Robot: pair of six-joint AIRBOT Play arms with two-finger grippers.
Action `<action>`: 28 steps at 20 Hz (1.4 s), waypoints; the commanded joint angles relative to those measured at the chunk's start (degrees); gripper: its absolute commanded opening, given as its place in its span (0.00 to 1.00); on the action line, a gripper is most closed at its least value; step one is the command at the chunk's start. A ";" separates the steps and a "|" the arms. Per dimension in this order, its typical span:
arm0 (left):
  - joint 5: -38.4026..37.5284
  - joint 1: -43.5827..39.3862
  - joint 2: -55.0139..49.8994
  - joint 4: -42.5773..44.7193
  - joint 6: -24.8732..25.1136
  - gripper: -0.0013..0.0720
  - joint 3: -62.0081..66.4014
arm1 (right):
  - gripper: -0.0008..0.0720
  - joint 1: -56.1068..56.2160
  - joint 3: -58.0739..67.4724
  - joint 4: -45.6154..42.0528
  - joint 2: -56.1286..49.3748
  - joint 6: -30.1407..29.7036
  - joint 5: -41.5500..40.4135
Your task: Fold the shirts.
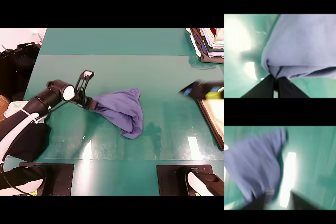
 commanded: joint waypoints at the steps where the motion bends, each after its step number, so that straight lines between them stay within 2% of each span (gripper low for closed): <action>1: -1.68 0.02 0.04 6.19 -0.33 0.06 6.62 | 0.70 4.92 -16.65 5.07 -1.31 0.09 -2.64; 4: -0.20 0.02 0.04 6.12 -1.27 0.06 7.98 | 0.70 12.68 -23.28 13.94 -8.02 -2.36 -10.64; 8: -1.60 0.02 0.04 6.12 -1.25 0.06 7.98 | 0.70 22.62 -20.85 21.88 -18.43 -5.18 -21.49; 10: -2.51 0.02 0.04 6.12 -1.22 0.06 7.98 | 0.60 24.76 -16.96 21.79 -23.45 -5.16 -24.28; 11: -2.84 0.02 0.04 6.12 -1.22 0.06 7.98 | 0.59 25.20 -14.84 21.75 -25.86 -5.14 -25.14; 12: -3.26 0.02 0.04 6.12 -1.22 0.06 7.98 | 0.46 25.38 -12.83 21.59 -27.93 -5.14 -25.44; 13: -3.67 0.02 0.04 6.12 -1.22 0.06 7.98 | 0.21 25.35 -10.84 20.59 -29.68 -5.16 -25.38; 14: -4.11 0.02 0.04 6.12 -1.22 0.06 7.98 | 0.03 25.35 -8.81 19.12 -31.19 -5.16 -25.20; 18: -9.44 0.02 1.09 11.17 -1.20 0.06 12.90 | 0.03 23.80 -0.92 9.07 -29.46 -4.76 -23.32; 20: -10.38 0.02 4.09 14.16 -0.83 0.06 17.46 | 0.03 20.81 3.93 4.66 -24.24 -3.93 -20.79; 23: -10.69 0.00 10.58 14.64 2.32 0.06 26.25 | 0.03 15.17 12.48 1.11 -14.49 -3.54 -17.49; 25: -11.06 0.00 15.15 12.79 2.58 0.06 32.06 | 0.03 12.26 18.47 1.18 -8.66 -3.54 -14.91; 28: -11.21 0.00 20.90 4.35 8.11 0.06 39.10 | 0.03 10.71 26.60 1.11 -1.79 -3.54 -11.80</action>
